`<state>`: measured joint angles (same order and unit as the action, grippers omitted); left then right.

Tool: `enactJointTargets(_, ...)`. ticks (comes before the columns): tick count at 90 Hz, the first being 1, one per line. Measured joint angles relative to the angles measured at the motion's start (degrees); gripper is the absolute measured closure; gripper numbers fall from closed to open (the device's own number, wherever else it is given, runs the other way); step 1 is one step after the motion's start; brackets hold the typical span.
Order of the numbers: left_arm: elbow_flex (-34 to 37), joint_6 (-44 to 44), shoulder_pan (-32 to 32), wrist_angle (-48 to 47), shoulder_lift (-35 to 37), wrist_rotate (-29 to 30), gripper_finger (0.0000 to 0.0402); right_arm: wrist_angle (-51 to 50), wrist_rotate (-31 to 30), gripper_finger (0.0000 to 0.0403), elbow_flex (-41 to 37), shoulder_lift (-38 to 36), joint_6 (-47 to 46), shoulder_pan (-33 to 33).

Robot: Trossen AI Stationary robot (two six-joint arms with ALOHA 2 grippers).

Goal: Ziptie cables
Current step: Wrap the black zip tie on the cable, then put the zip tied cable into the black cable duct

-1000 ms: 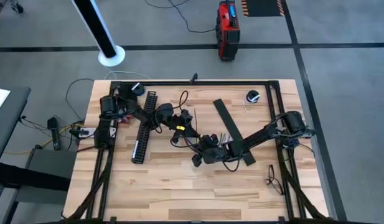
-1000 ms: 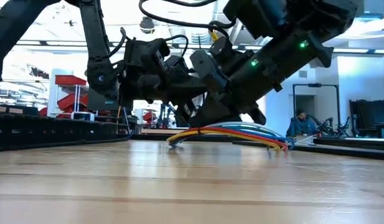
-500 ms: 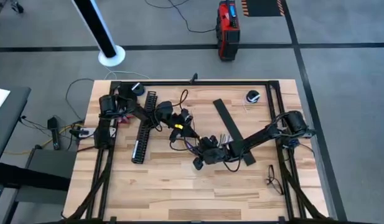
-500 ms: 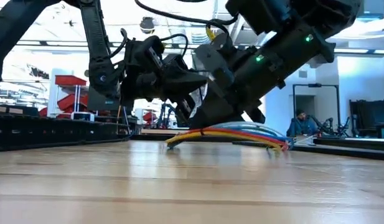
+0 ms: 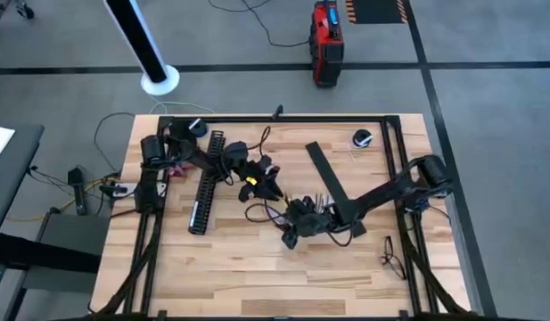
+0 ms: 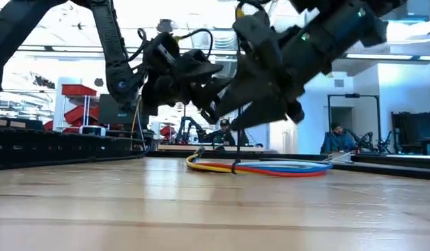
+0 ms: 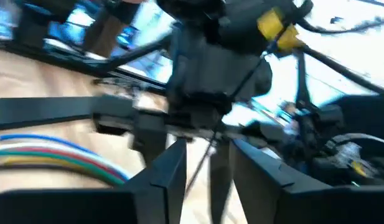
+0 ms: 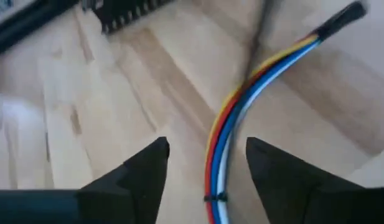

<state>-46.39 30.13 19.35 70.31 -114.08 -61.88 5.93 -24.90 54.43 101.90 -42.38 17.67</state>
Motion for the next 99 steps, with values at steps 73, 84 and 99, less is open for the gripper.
enactJointTargets(73, -9.7, 4.5, -0.2, -0.4, -0.2, -17.8, 0.0288, -24.8, -0.7, 0.0194, 0.0, -12.4, 3.9, 3.2)
enactJointTargets(84, -12.3, 9.8, -0.8, -0.5, -0.2, -19.1, 0.0291, -26.2, -0.6, 0.0194, 0.0, -12.4, 4.1, 2.7)
enactJointTargets(99, -13.5, 11.1, 1.1, -1.1, -0.2, -17.5, 0.0314, -26.4, -0.5, 0.0194, 0.0, -12.4, 5.4, 2.8)
